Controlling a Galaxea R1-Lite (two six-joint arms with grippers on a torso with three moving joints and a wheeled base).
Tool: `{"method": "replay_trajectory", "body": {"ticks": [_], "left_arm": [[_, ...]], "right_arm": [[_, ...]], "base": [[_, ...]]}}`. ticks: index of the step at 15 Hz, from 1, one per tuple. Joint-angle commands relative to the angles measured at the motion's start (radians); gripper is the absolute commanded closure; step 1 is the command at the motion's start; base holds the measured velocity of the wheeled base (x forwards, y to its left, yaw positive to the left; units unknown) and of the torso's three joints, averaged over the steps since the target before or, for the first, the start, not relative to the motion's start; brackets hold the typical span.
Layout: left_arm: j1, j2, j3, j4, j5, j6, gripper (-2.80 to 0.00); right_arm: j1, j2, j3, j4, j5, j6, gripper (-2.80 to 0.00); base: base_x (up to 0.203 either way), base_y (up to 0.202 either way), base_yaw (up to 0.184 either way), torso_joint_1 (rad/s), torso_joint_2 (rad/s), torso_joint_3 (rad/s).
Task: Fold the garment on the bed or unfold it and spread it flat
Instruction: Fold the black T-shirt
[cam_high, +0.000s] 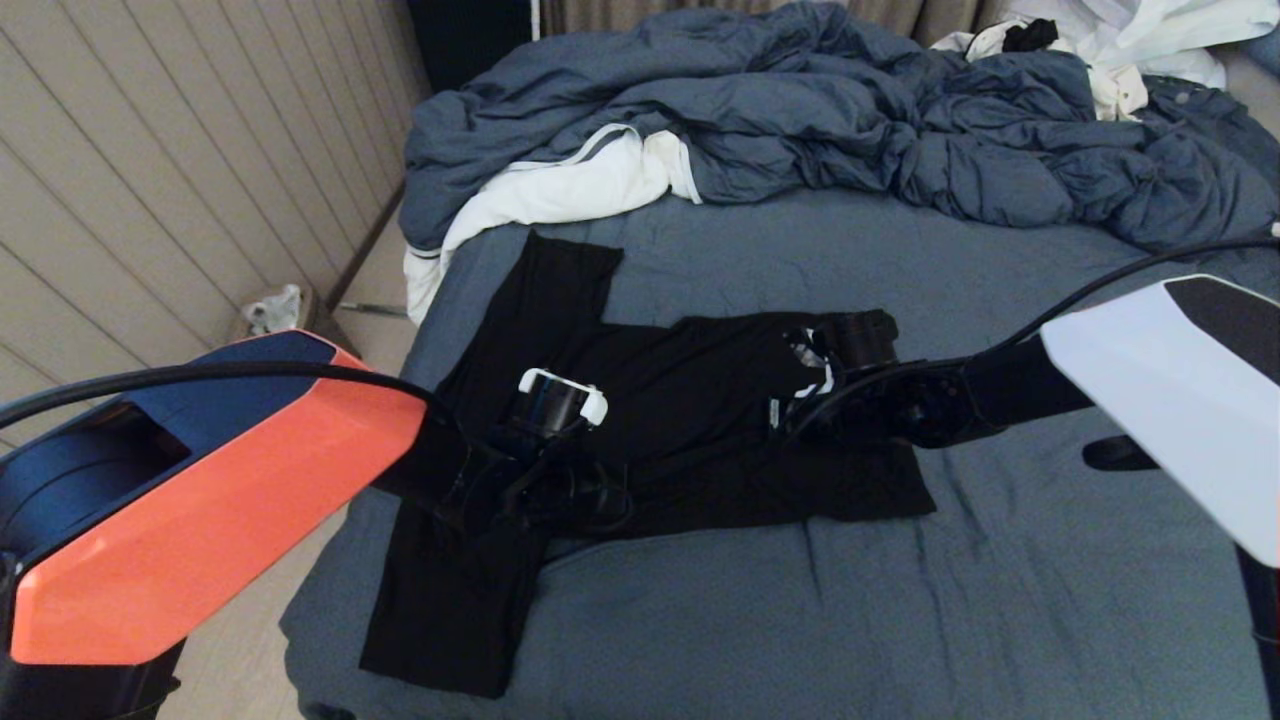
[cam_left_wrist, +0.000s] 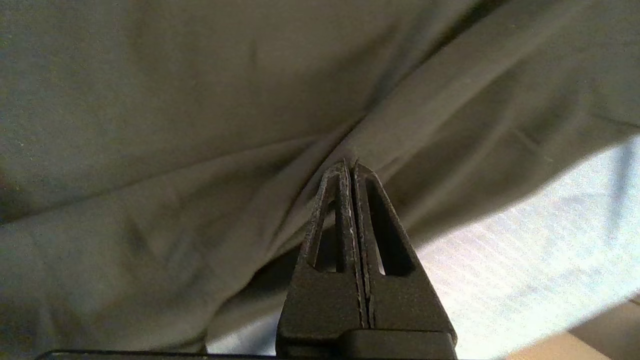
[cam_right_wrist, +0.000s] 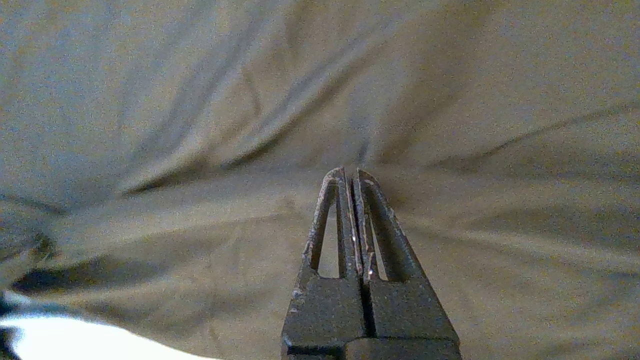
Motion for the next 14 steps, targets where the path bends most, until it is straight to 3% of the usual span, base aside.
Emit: {"method": "replay_trajectory", "body": {"ticks": [1, 4, 8, 11, 14], "left_arm": [[0.007, 0.030, -0.010, -0.003, 0.009, -0.001, 0.00], [0.063, 0.040, -0.040, 0.004, 0.008, 0.001, 0.00], [0.086, 0.036, -0.077, 0.000, 0.013, -0.004, 0.00], [0.096, 0.054, -0.114, -0.010, 0.059, -0.028, 0.00], [0.095, -0.004, -0.077, -0.002, 0.066, -0.036, 0.00]], "right_arm": [[0.019, 0.031, 0.006, -0.001, 0.002, 0.004, 0.00], [0.018, 0.051, -0.002, -0.001, 0.011, 0.008, 0.00], [0.028, 0.066, 0.004, -0.003, 0.009, 0.005, 0.00], [0.029, 0.066, 0.004, -0.003, 0.009, 0.003, 0.00], [0.028, 0.060, 0.004, -0.004, 0.009, 0.001, 0.00]], "base": [[0.000, 0.000, 0.000, 0.000, 0.00, 0.000], [0.000, 0.000, 0.000, 0.000, 0.00, 0.000], [0.000, 0.000, 0.000, 0.000, 0.00, 0.000], [0.000, 0.000, 0.000, 0.000, 0.00, 0.000], [0.000, 0.000, 0.000, 0.000, 0.00, 0.000]]}}
